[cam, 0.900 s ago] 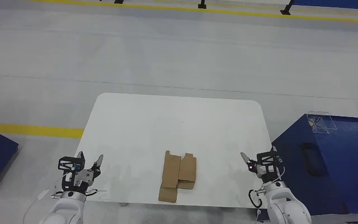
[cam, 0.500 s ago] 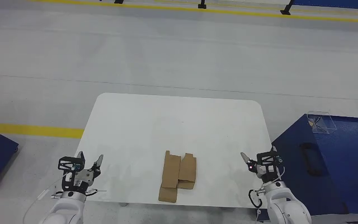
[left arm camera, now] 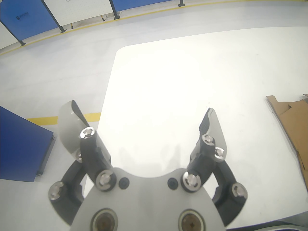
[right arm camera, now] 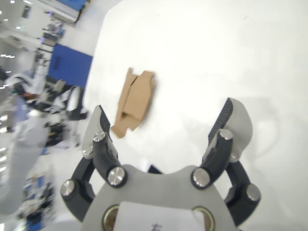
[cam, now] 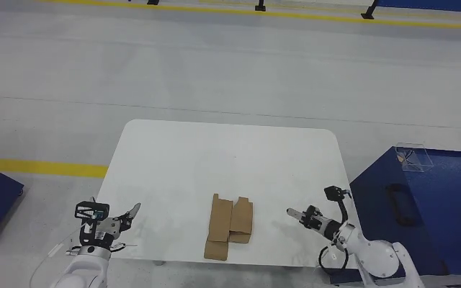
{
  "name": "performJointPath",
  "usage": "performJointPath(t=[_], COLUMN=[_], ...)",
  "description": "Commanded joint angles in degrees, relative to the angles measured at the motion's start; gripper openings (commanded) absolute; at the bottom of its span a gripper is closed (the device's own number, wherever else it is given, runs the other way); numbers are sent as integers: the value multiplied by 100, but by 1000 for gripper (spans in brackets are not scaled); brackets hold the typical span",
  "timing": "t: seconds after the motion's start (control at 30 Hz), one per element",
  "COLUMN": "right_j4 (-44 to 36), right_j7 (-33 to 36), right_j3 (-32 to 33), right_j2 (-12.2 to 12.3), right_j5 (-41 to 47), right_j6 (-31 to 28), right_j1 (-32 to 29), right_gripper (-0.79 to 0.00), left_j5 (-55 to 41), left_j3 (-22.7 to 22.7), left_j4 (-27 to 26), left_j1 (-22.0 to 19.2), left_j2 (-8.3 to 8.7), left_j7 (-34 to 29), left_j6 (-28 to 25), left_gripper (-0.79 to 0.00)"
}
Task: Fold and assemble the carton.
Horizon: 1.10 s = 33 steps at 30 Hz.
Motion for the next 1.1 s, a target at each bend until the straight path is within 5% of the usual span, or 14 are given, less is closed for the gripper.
performJointPath(t=[0.0, 0.07, 0.1, 0.2, 0.3, 0.43, 0.77, 0.8, 0.87, 0.97, 1.03, 1.07], right_j4=[433, 911, 1076, 1443, 1868, 2257, 3069, 3141, 3282, 3456, 3615, 3707], right_j7=[954, 1513, 1526, 1244, 1102, 727, 358, 295, 168, -117, -183, -217], right_j3=[-126, -353, -481, -961, -1320, -1712, -2542, -2610, -2745, -2942, -3054, -3111], right_j2=[11, 9, 7, -46, -102, -172, -344, -362, -401, -461, -500, -521], right_j5=[953, 1422, 1304, 1120, 1223, 1174, 1147, 1136, 1114, 1026, 1044, 1051], right_j6=[188, 416, 390, 229, 213, 106, -10, -12, -5, 4, 21, 7], right_j1=[335, 692, 835, 1049, 1334, 1571, 2187, 2251, 2373, 2516, 2625, 2686], right_gripper=[0, 0, -185, -197, -289, -234, -283, -394, -403, -357, -219, -246], left_j5=[0, 0, 0, 0, 0, 0, 0, 0, 0, 0, 0, 0], left_j3=[0, 0, 0, 0, 0, 0, 0, 0, 0, 0, 0, 0], left_j4=[0, 0, 0, 0, 0, 0, 0, 0, 0, 0, 0, 0], left_j1=[0, 0, 0, 0, 0, 0, 0, 0, 0, 0, 0, 0], left_j2=[0, 0, 0, 0, 0, 0, 0, 0, 0, 0, 0, 0], left_j7=[0, 0, 0, 0, 0, 0, 0, 0, 0, 0, 0, 0], left_j6=[0, 0, 0, 0, 0, 0, 0, 0, 0, 0, 0, 0], left_gripper=[0, 0, 0, 0, 0, 0, 0, 0, 0, 0, 0, 0])
